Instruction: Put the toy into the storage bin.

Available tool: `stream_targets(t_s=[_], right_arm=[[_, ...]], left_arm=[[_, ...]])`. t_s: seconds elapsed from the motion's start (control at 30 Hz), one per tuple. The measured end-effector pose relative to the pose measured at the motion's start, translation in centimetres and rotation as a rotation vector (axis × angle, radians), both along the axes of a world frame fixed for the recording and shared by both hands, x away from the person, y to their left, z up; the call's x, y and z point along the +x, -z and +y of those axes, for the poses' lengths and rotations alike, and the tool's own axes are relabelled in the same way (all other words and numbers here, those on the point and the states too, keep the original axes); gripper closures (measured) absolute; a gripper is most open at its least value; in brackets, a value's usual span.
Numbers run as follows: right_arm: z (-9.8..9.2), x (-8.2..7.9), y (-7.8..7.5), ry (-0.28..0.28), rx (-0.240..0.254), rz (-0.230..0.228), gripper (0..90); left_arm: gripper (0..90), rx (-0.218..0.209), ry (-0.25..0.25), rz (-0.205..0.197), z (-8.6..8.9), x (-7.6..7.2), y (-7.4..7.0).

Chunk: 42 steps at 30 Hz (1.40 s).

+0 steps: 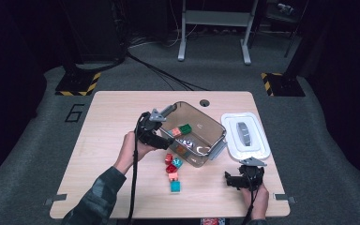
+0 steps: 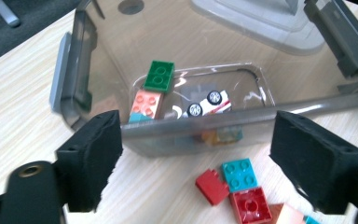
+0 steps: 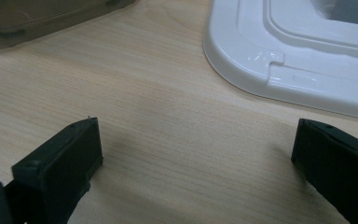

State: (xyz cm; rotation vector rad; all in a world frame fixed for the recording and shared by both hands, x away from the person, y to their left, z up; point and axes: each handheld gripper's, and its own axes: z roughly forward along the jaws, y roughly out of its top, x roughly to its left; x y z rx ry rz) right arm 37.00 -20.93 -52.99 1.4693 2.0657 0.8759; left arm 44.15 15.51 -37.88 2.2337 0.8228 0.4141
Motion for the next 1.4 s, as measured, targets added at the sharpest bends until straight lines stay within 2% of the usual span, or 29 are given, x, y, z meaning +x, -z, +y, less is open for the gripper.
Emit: stream_targets(t_s=[0.17, 0.37, 0.57, 0.63, 0.7, 0.83, 0.93, 1.07, 1.17, 1.23, 1.27, 1.3, 1.33, 1.37, 1.4], right_arm=[[0.0, 0.0, 0.0, 0.0, 0.0, 0.0, 1.1], [0.0, 0.0, 0.0, 0.0, 0.0, 0.0, 1.1], [0.0, 0.0, 0.0, 0.0, 0.0, 0.0, 1.1], [0.0, 0.0, 0.0, 0.0, 0.0, 0.0, 1.1], [0.0, 0.0, 0.0, 0.0, 0.0, 0.0, 1.1], [0.0, 0.0, 0.0, 0.0, 0.0, 0.0, 1.1], [0.0, 0.0, 0.0, 0.0, 0.0, 0.0, 1.1], [0.0, 0.0, 0.0, 0.0, 0.0, 0.0, 1.1], [0.0, 0.0, 0.0, 0.0, 0.0, 0.0, 1.1], [0.0, 0.0, 0.0, 0.0, 0.0, 0.0, 1.1], [0.0, 0.0, 0.0, 0.0, 0.0, 0.0, 1.1], [0.0, 0.0, 0.0, 0.0, 0.0, 0.0, 1.1], [0.0, 0.0, 0.0, 0.0, 0.0, 0.0, 1.1], [0.0, 0.0, 0.0, 0.0, 0.0, 0.0, 1.1], [0.0, 0.0, 0.0, 0.0, 0.0, 0.0, 1.1]], left_arm=[[14.3, -0.001, -0.013, -0.004, 0.7, -0.8, 0.6], [12.4, -0.001, -0.034, 0.017, 1.7, -1.7, 2.0], [7.9, -0.002, -0.034, 0.052, 2.1, -2.6, 4.5], [6.2, -0.002, -0.029, 0.057, 2.1, -2.7, 4.8], [4.4, 0.0, -0.015, 0.064, 2.1, -3.1, 5.7], [1.9, -0.015, 0.003, 0.076, 2.1, -3.5, 6.4], [0.1, -0.029, 0.044, 0.082, 1.9, -4.0, 7.5], [0.0, -0.04, 0.079, 0.094, 1.5, -4.3, 8.2], [0.1, -0.019, 0.122, 0.098, 0.7, -4.7, 8.7], [1.8, -0.015, 0.126, 0.095, 0.5, -4.8, 8.8], [3.6, -0.012, 0.152, 0.095, 0.1, -5.0, 9.0], [6.8, -0.012, 0.152, 0.095, 0.1, -5.0, 9.0], [10.9, -0.004, 0.179, 0.08, -0.3, -5.2, 9.1], [15.5, -0.004, 0.179, 0.08, -0.3, -5.2, 9.1], [16.9, 0.007, 0.204, 0.078, -0.5, -5.4, 9.2]])
